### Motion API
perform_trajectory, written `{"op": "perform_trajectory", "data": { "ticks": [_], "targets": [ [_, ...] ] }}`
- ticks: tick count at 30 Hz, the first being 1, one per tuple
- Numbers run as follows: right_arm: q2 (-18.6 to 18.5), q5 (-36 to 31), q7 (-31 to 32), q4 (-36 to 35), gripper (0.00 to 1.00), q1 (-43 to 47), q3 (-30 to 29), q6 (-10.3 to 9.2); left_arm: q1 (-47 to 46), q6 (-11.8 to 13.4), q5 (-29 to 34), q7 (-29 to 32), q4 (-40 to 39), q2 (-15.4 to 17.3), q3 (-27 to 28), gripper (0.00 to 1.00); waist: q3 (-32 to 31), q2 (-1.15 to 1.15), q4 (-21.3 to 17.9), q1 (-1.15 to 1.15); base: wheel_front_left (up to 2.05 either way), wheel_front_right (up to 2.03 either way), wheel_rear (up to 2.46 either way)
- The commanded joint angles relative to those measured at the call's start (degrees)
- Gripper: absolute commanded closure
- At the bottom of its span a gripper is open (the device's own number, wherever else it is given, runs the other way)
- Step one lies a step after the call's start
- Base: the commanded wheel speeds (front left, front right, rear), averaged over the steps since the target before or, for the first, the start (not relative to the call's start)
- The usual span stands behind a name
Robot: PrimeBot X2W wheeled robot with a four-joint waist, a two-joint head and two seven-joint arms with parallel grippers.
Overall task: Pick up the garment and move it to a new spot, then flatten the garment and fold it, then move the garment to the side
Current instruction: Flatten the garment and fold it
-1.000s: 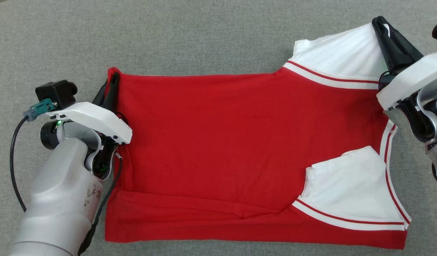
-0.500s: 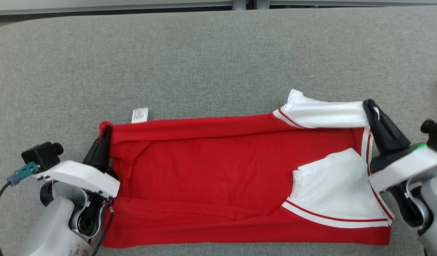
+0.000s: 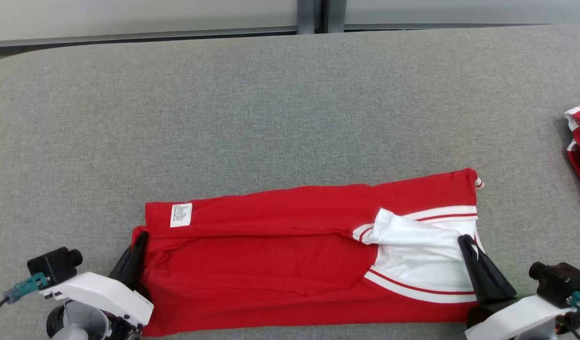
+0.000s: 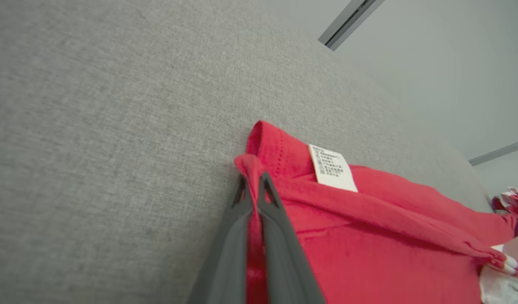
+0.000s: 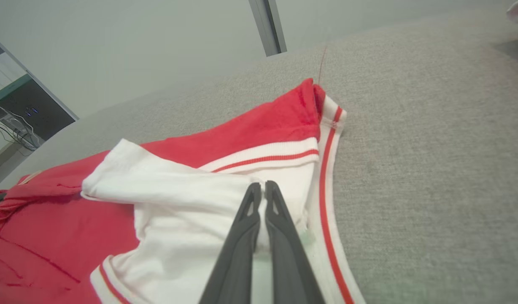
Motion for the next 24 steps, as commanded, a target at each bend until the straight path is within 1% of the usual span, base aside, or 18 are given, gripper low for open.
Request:
{"op": "perform_trajectory", "data": {
  "ticks": [1,3,4,5,6,7,8,12,14,16,19,21,22,24],
  "targets": [
    [0.44,-0.33,0.8,-0.31,1.0,1.35,-0.53,-0.04,1.34,0.74,-0.11,0.6,-0.79,0.49,0.05,0.85,-0.38,0.0,-0.18,0.0,0.0,0.0,0.0],
    [1.06,-1.82,2.3,-0.16,0.98,2.86,-1.31,-0.04,2.71,1.61,-0.05,1.07,-1.98,0.97,-0.11,0.54,-0.87,0.0,-0.4,0.0,0.0,0.0,0.0],
    [1.54,-2.38,2.77,-0.3,0.76,3.55,-1.39,-0.04,3.39,2.33,0.06,0.9,-2.41,1.12,0.03,0.25,-1.09,0.0,-0.49,0.0,0.0,0.0,0.0],
    [1.77,-3.08,3.36,-0.25,0.51,4.21,-1.69,-0.04,4.13,3.03,0.83,0.51,-2.71,1.47,-0.08,0.0,-1.33,0.0,-0.59,0.0,0.0,0.0,0.0],
    [2.05,-3.66,3.46,-0.23,0.08,4.89,-2.15,-0.04,4.81,3.62,1.38,-0.32,-3.12,1.57,-0.04,0.0,-1.57,0.0,-0.66,0.0,0.0,0.0,0.0],
    [2.61,-4.27,3.2,-0.59,0.0,5.47,-2.8,-0.05,5.45,4.24,1.92,-1.51,-3.57,1.43,0.26,0.0,-1.85,0.0,-0.71,0.0,0.0,0.0,0.0],
    [2.98,-5.21,2.51,-1.13,0.0,5.83,-3.56,-0.05,6.01,5.03,3.37,-2.95,-3.9,1.8,0.22,0.0,-2.13,0.0,-0.8,0.0,0.0,0.0,0.0],
    [4.38,-8.84,-0.2,-4.58,0.0,6.78,-7.07,-0.04,7.81,7.97,7.81,-8.96,-6.62,1.4,1.11,0.0,-3.34,0.0,-1.02,0.0,0.0,0.0,0.0],
    [5.16,-11.1,-0.98,-7.21,0.0,6.7,-8.91,-0.03,8.23,9.6,10.93,-10.42,-8.61,1.06,2.03,0.0,-4.06,0.0,-1.07,0.0,0.0,0.0,0.0],
    [5.48,-13.83,-0.68,-9.81,0.0,6.5,-10.72,-0.03,8.45,10.68,14.02,-11.0,-10.96,0.31,3.03,0.0,-4.72,0.0,-1.09,0.0,0.0,0.0,0.0],
    [6.18,-16.73,0.51,-13.76,0.0,5.75,-12.68,-0.03,8.15,11.78,19.91,-11.22,-15.2,-1.36,6.03,0.0,-5.78,0.0,-1.13,0.0,0.0,0.0,0.0],
    [6.39,-18.21,1.74,-15.88,0.0,5.42,-13.49,-0.03,9.07,12.15,23.68,-11.21,-17.85,-3.08,7.72,0.0,-6.5,0.0,-1.25,0.0,0.0,0.0,0.0],
    [6.39,-18.21,1.74,-15.88,0.0,5.42,-13.49,-0.03,9.07,12.15,23.68,-11.21,-17.85,-3.08,7.72,0.0,-6.5,0.0,-1.25,0.0,0.0,0.0,0.0],
    [6.49,-19.48,2.89,-17.68,0.0,4.96,-14.15,-0.03,9.52,11.91,26.73,-11.17,-19.68,-4.23,9.07,0.0,-7.24,0.0,-1.42,0.0,0.0,0.0,0.0]
  ]
}}
